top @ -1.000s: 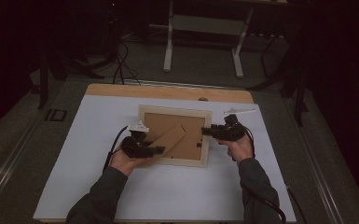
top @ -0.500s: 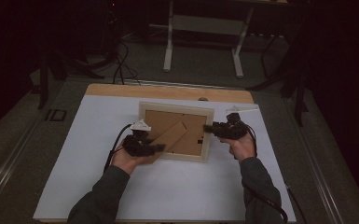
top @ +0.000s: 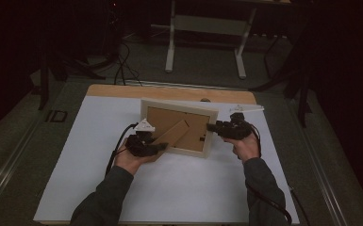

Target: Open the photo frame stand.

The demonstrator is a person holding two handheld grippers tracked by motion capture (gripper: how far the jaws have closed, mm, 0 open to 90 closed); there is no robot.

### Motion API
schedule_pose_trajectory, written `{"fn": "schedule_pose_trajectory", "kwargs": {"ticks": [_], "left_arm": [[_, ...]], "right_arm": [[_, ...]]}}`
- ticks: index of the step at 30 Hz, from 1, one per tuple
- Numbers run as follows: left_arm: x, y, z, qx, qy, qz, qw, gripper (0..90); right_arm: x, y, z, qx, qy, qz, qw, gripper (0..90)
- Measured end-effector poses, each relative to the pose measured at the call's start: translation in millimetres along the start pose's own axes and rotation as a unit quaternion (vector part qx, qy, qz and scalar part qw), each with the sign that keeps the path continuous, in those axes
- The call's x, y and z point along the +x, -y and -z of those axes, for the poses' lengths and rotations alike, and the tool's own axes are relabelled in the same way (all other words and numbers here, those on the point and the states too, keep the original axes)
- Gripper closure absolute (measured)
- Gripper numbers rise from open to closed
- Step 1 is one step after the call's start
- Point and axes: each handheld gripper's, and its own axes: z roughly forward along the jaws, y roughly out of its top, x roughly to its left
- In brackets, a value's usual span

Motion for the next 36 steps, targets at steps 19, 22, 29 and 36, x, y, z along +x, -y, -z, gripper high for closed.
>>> {"fn": "schedule_pose_trajectory", "kwargs": {"ticks": [19,22,29,36], "left_arm": [[-5.8,-4.8,-6.5,-0.013,-0.036,-0.009,0.9992,69.5],[-5.5,-4.8,-7.2,-0.014,-0.041,-0.009,0.999,69.5],[-2.9,-4.4,-7.5,-0.017,-0.04,-0.006,0.999,69.6],[-2.3,-2.1,-9.6,0.005,-0.044,-0.018,0.9989,69.2]], "right_arm": [[6.5,-3.9,4.5,-0.001,0.022,0.03,0.9993,63.7],[8.2,-4.0,4.4,-0.002,0.024,0.034,0.9991,63.8],[15.4,-4.4,4.4,0.005,0.029,0.059,0.9978,64.3],[16.4,-1.6,5.9,0.002,0.01,0.059,0.9982,63.7]]}}
